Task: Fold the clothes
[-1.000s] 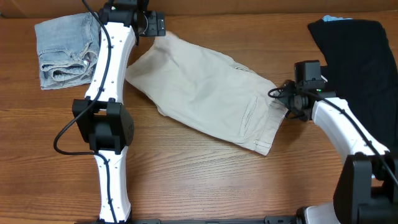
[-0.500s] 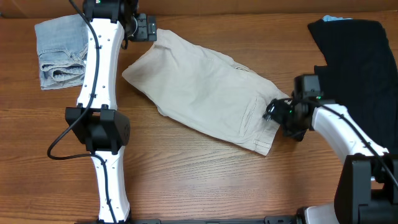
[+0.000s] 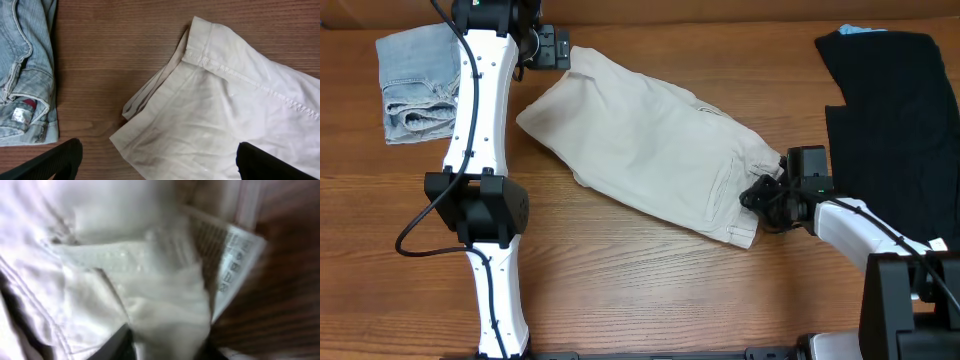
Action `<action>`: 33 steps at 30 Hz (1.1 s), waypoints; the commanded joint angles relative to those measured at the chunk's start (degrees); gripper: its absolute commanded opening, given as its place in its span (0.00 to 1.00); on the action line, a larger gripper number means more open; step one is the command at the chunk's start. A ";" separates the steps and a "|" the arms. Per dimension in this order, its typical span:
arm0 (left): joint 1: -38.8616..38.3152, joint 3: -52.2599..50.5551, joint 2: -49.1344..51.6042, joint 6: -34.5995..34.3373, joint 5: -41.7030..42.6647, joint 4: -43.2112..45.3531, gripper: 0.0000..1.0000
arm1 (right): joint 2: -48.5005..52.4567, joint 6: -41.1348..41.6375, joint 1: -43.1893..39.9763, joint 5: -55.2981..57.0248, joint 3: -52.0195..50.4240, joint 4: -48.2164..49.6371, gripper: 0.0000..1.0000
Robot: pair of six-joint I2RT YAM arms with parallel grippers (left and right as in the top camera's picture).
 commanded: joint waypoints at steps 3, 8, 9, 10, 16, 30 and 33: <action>-0.11 1.27 -1.73 1.11 0.66 -0.81 1.00 | 0.44 1.51 -2.71 0.59 -1.27 -0.13 0.04; -0.11 1.27 -1.73 1.11 0.70 -2.51 1.00 | -3.02 -5.31 -10.51 -1.99 4.02 -10.51 0.04; -0.11 1.27 -1.73 1.11 0.72 -2.78 1.00 | -4.07 -6.95 -12.09 -1.99 5.86 -14.03 0.04; -0.11 1.27 -1.73 1.11 0.72 -3.21 1.00 | -5.16 -8.48 -13.57 -1.99 7.85 -17.70 0.04; -0.13 1.27 -1.73 1.11 1.01 -7.69 1.00 | -10.27 -19.21 -20.70 -1.99 23.61 -40.94 0.04; -0.46 1.27 -1.73 3.76 9.73 -10.75 1.00 | -7.54 -18.51 -7.21 -1.75 37.68 -44.76 0.04; -1.05 1.27 -1.73 4.92 9.70 -10.78 1.00 | -4.74 -14.01 -1.62 -1.55 37.68 -38.34 0.04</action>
